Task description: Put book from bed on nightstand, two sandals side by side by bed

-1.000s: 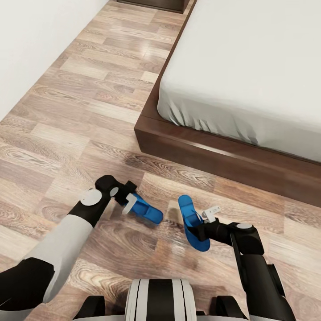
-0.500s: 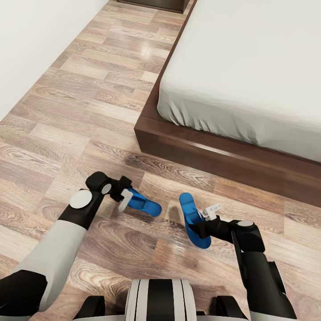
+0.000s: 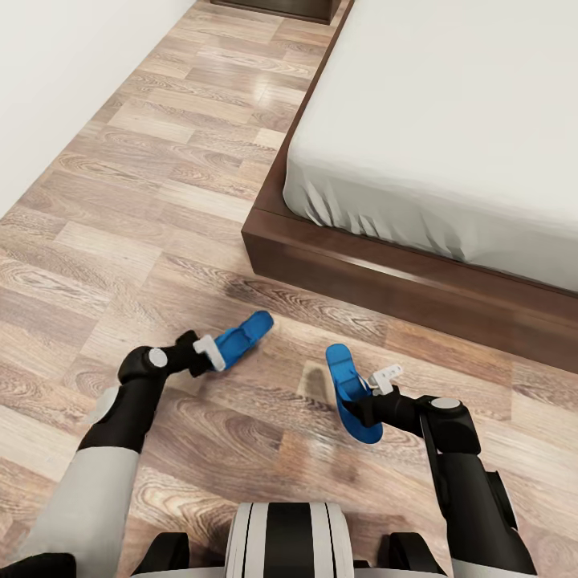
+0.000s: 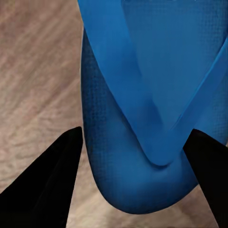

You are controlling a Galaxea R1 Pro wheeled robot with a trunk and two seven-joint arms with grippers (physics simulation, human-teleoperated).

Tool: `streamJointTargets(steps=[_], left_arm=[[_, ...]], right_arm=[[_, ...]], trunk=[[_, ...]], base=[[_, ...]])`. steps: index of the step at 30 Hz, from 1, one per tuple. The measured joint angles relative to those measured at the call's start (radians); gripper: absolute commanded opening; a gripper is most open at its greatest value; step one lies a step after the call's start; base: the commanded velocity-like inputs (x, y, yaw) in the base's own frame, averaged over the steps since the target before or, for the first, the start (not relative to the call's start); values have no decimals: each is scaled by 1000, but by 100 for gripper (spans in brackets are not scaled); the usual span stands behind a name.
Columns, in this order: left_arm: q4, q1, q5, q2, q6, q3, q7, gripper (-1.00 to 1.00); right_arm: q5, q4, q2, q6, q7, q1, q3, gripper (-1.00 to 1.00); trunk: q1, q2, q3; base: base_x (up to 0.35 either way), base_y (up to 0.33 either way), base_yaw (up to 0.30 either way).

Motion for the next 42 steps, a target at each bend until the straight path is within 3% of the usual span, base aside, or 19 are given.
streamJointTargets(steps=[2, 3, 5, 6, 8, 10, 13, 15, 19, 21, 24, 25, 27, 28, 30, 34, 37, 40, 42], left_arm=[[-34, 33, 75, -2, 37, 37, 57, -100], [-56, 54, 146, -3, 75, 72, 89, -100], [-74, 70, 218, -6, 132, 109, 111, -100], [-84, 81, 262, -10, 207, 140, 125, -100], [-100, 97, 305, -14, 330, 164, 137, -100], [-104, 115, 335, -16, 401, 167, 146, -100], [-104, 131, 359, -17, 436, 171, 153, -100], [-100, 136, 396, -12, 443, 177, 147, -100], [-75, 140, 523, -5, 447, 179, 118, -100], [-73, 140, 544, -7, 453, 180, 115, -100], [-74, 142, 590, -30, 468, 189, 141, -100], [-80, 147, 622, -50, 474, 200, 159, -100], [-88, 155, 668, -63, 483, 216, 170, -100], [-101, 168, 720, -74, 505, 225, 178, -100], [-147, 207, 770, -84, 538, 230, 188, -100], [-320, 310, 818, -98, 585, 233, 227, -100], [-359, 334, 829, -108, 619, 227, 256, -100], [-362, 341, 830, -116, 682, 156, 318, -100], [-363, 341, 834, -120, 759, 81, 423, -100]], right_arm=[[0, 0, 1, -1, 0, 0, 0, -100], [0, 0, 1, -1, -1, 0, 0, -100], [0, 0, 2, -2, -1, 1, 0, -100], [0, 0, 2, -2, -1, 1, 0, -100], [0, 0, 2, -2, -1, 2, 1, -100], [1, 0, 1, -2, -1, 1, 1, -100], [1, 0, 0, -2, 0, 1, 1, -100], [0, 0, -1, -2, 0, 1, 1, -100], [1, 0, -1, -3, 1, 0, 1, -100], [1, 0, -1, -3, 1, 0, 1, -100], [0, 0, 1, -2, 1, 0, 1, -100], [0, 0, 1, -2, 1, 0, 1, -100], [0, 0, 2, -2, 1, -1, 1, -100], [0, 0, 2, -2, 1, -2, 1, -100], [0, 0, 2, -2, 1, -2, 1, -100], [0, 0, 0, -1, 2, -3, -1, -100], [0, 0, 1, -2, 0, -4, -2, -100], [0, 0, 5, -2, -1, -5, -2, -100], [1, 0, 6, -1, -2, -5, -3, -100]], trunk=[[0, 0, 0], [0, 0, 0], [0, 0, 0], [0, 0, 0], [0, 0, 0], [0, 0, 0], [0, 0, 0], [0, 0, 0], [0, 0, 0], [0, 0, 0], [0, 0, 0], [0, 0, 0], [0, 0, 0], [0, 0, 0], [0, 0, 0], [0, 0, 0], [0, 0, 0], [0, 0, 0], [0, 0, 0]], base=[[0, 0, 0], [0, 0, 0], [0, 0, 0], [0, 0, 0], [0, 0, 0], [0, 0, 0], [0, 0, 0], [0, 0, 0], [0, 0, 0], [0, 0, 0], [0, 0, 0], [0, 0, 0], [0, 0, 0], [0, 0, 0], [0, 0, 0], [0, 0, 0], [0, 0, 0], [0, 0, 0], [0, 0, 0]])
